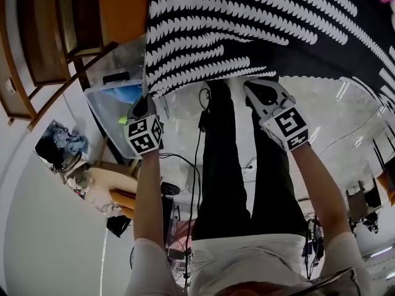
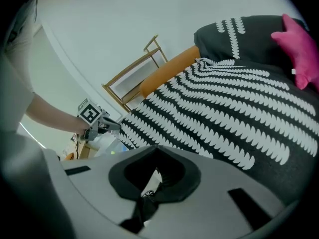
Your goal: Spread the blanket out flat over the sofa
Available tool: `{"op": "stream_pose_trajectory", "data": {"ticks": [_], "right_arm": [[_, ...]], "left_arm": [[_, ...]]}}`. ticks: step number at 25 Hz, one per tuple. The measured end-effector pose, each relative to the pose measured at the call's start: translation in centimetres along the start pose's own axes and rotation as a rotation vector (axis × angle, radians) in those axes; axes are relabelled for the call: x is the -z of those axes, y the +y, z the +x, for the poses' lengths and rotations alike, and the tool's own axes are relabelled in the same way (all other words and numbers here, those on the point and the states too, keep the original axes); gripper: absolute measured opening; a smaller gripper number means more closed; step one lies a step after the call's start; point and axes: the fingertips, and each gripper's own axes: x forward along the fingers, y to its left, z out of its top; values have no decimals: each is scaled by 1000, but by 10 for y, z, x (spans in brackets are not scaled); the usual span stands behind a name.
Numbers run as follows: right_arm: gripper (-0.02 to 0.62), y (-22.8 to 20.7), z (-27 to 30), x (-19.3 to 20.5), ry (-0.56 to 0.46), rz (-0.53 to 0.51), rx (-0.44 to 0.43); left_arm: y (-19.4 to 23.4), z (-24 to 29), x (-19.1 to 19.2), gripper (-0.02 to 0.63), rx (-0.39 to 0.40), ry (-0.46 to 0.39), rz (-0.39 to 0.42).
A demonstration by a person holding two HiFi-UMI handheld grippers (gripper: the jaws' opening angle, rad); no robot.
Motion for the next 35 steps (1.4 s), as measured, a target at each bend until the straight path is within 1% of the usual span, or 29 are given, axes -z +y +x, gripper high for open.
{"op": "stream_pose_trajectory", "data": {"ticks": [3,6,9,11,12,14,15,19,24,27,30,35], "right_arm": [[5,-4,-5,5,0,0,11],[5,-6,2,21,-10,4,10],[5,-9,8,32,-21,6,6],[5,-9,9,26,-12,4,5],[5,-9,9,22,-6,4,3],[5,-9,9,15,3,4,-2],[5,-9,8,13,4,4,-3],[5,-9,9,15,6,15,-5],[5,-10,17,16,10,16,0],[5,-8,12,14,16,25,23],[5,-11,7,12,10,31,39],[5,-19,6,18,8,45,42]], "left_arm": [[4,1,12,26,-17,32,1],[6,12,23,26,-39,35,2],[2,25,21,27,-56,24,3],[-2,28,14,28,-41,16,-19],[-5,29,9,49,-30,14,-36],[-12,30,1,154,-12,15,-60],[-16,31,-2,184,-6,16,-62],[-25,33,-9,186,-8,3,-47],[-13,38,-13,186,-13,-8,-72],[-11,31,-19,186,6,-21,-86],[-17,33,-29,186,26,-35,-82],[-43,43,-44,187,75,-67,-61]]}}
